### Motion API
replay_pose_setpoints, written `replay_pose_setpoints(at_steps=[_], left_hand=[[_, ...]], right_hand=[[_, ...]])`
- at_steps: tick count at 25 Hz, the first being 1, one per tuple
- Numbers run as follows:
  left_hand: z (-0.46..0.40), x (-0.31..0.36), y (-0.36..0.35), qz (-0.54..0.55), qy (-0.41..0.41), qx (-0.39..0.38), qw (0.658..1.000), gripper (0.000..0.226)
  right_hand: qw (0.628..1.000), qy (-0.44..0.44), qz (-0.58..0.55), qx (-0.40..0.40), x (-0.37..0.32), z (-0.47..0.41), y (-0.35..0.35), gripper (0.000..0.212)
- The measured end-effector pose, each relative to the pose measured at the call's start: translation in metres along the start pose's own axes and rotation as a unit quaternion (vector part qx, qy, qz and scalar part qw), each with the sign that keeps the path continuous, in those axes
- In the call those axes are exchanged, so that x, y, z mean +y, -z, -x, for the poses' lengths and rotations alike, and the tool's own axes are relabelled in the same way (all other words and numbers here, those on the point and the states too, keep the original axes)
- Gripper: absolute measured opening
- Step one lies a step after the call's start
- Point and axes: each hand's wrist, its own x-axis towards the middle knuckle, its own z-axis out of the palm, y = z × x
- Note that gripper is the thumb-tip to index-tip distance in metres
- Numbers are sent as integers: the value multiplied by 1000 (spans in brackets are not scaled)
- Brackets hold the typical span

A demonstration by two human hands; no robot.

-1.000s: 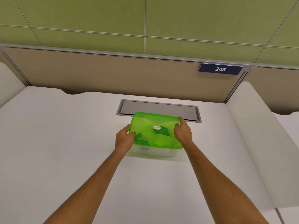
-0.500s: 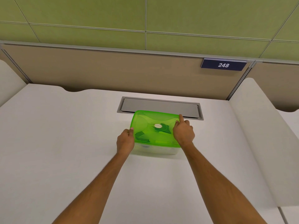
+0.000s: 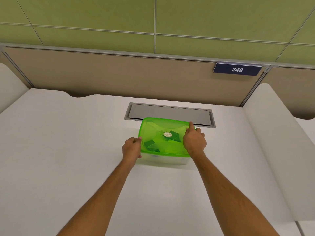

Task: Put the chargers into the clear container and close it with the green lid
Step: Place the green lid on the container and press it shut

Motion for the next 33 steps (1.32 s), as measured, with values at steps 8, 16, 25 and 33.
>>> replay_pose_setpoints(at_steps=[8,16,25,33], left_hand=[[-41,41,-8,-31,-33,-63,997,36],[-79,65,-33,-176,-89,-49,979,49],[-94,76,-42,-237,-83,13,968,40],[-97,79,-44,-237,-90,20,967,40]], right_hand=[[1000,8,17,13,2,-3,-6,45],[999,14,32,27,1,-3,-9,45],[998,25,54,24,-1,-2,-9,50],[997,26,58,32,-2,-1,-8,51]])
